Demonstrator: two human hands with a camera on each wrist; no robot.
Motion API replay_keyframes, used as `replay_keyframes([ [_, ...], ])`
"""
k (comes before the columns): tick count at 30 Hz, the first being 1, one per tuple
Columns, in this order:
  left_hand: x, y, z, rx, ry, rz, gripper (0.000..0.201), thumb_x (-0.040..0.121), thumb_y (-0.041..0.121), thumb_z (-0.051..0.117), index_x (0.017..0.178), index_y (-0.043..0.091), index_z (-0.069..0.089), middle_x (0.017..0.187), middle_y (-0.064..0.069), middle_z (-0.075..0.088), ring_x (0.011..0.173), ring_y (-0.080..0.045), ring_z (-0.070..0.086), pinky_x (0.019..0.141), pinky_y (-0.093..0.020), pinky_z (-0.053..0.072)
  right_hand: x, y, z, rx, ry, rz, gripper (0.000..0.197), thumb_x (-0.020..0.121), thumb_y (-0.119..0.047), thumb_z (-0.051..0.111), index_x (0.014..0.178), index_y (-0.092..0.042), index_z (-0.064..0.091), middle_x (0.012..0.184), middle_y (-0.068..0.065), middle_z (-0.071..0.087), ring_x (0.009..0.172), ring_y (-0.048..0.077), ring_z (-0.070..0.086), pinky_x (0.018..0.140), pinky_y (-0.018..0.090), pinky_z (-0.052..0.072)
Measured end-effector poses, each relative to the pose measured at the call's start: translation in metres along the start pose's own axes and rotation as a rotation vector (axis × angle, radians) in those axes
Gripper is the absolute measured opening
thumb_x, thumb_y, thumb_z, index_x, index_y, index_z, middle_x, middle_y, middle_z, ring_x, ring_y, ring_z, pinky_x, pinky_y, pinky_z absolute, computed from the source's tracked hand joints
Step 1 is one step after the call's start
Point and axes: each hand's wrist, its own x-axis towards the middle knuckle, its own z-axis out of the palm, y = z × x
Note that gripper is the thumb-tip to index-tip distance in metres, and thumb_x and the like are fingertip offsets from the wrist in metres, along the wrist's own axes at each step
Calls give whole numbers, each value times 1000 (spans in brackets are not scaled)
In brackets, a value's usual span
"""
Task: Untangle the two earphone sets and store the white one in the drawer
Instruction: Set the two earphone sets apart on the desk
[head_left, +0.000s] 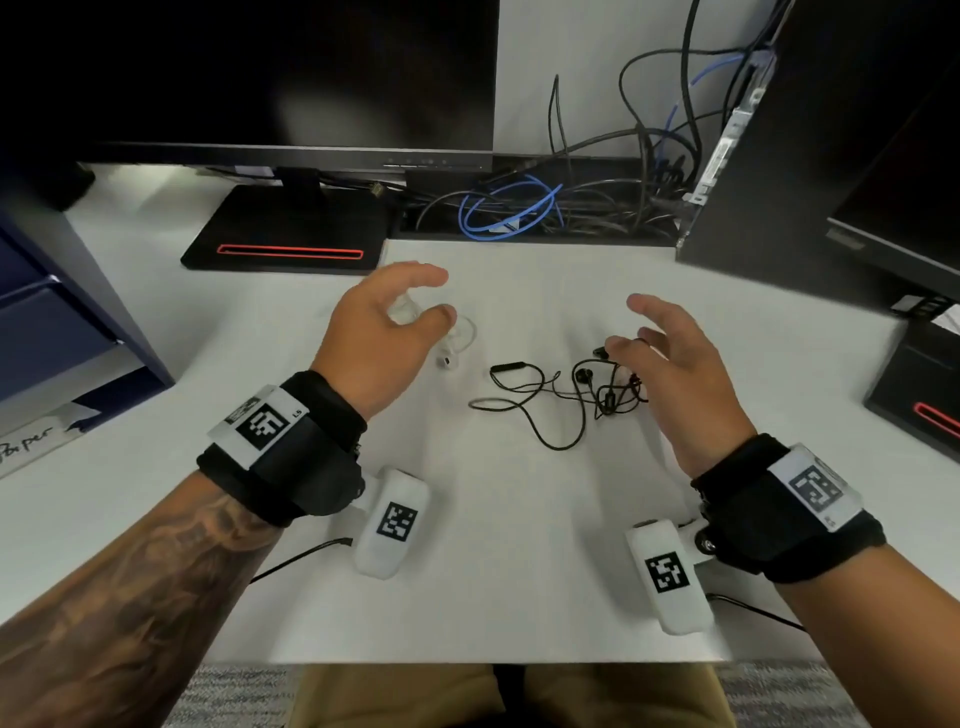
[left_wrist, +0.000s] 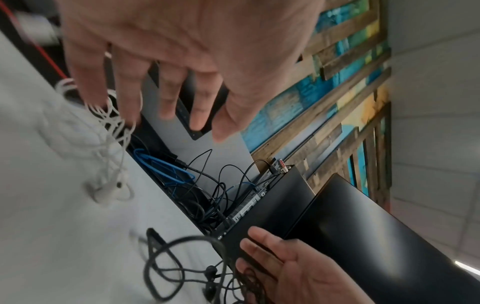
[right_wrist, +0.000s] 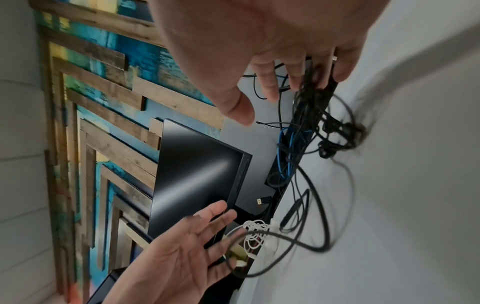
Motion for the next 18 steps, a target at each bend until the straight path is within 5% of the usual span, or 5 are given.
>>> replay_keyframes([
  [6, -3, 3, -5, 86, -199, 50, 8, 92, 21, 68, 98, 22, 73, 93, 8, 68, 68, -8, 63, 72, -22, 49, 5, -8, -11, -142, -17, -74, 34, 92, -7, 60, 116, -32, 62, 133, -11, 55, 127, 10, 50, 88, 26, 45],
  [10, -10, 7, 4, 84, -328, 87, 9, 92, 22, 68, 88, 29, 73, 91, 14, 70, 68, -16, 67, 68, -21, 53, 11, -8, -25, -401, -155, -54, 33, 90, -6, 61, 111, -32, 65, 131, -8, 58, 121, 12, 53, 87, 26, 45],
  [14, -12, 5, 6, 82, -326, 87, 12, 91, 23, 68, 85, 32, 72, 94, 14, 70, 71, -20, 67, 69, -19, 52, 11, -6, -27, -497, -331, -5, 34, 84, 1, 63, 98, -29, 72, 104, -4, 72, 86, 7, 66, 76, 19, 51],
  [18, -17, 8, 9, 47, -368, 110, 11, 91, 17, 67, 88, 26, 74, 92, 12, 69, 72, -23, 66, 77, -35, 56, 8, -6, -22, -436, -394, 9, 32, 83, 9, 65, 94, -19, 74, 96, 5, 74, 82, 11, 68, 73, 20, 54],
])
